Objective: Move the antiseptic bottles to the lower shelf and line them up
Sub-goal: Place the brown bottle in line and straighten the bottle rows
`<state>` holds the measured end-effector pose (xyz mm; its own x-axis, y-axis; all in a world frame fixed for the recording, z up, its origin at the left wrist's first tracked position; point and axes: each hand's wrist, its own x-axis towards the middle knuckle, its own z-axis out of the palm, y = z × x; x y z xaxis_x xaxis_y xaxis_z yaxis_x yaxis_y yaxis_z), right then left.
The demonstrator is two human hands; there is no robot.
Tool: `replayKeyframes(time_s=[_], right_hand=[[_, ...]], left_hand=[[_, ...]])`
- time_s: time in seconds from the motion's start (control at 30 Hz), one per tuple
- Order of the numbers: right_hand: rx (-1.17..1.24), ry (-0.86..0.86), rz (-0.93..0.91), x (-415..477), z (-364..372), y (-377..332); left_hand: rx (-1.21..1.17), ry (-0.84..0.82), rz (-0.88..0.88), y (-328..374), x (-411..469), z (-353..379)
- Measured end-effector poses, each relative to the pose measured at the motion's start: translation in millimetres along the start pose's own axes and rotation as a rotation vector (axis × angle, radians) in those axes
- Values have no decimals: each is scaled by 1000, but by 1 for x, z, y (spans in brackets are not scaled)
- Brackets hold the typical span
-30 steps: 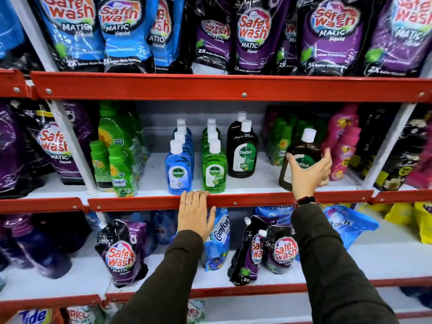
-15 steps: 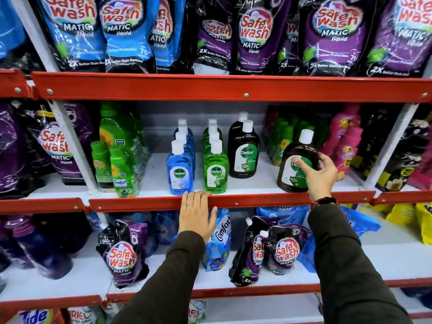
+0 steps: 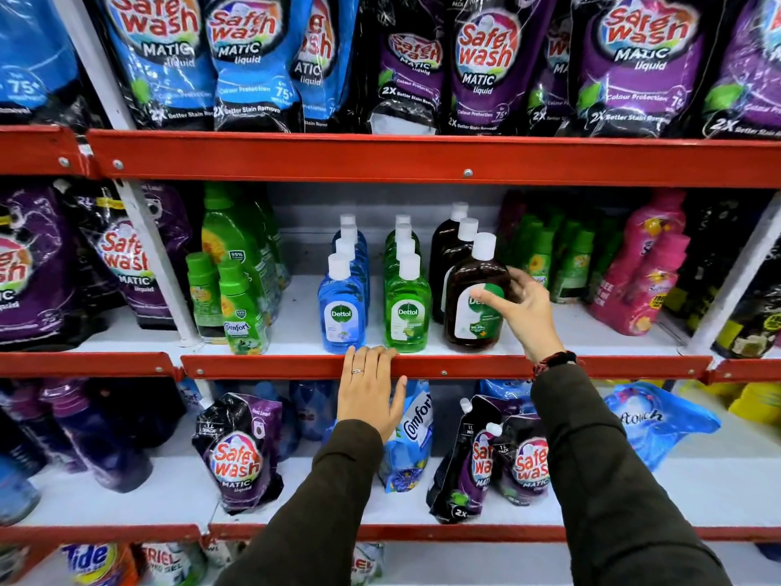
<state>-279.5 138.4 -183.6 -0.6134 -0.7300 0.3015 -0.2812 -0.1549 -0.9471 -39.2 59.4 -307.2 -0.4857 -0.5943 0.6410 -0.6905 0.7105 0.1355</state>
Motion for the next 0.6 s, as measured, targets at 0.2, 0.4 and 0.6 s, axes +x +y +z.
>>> replayKeyframes(time_s=[0.2, 0.4, 0.6], right_hand=[[38, -40, 26, 7, 3, 7], [59, -31, 25, 5, 4, 11], [114, 12, 79, -20, 16, 15]], left_hand=[[2, 3, 7, -2, -1, 2], [-50, 17, -12, 2, 0, 1], [-397, 140, -117, 30, 5, -13]])
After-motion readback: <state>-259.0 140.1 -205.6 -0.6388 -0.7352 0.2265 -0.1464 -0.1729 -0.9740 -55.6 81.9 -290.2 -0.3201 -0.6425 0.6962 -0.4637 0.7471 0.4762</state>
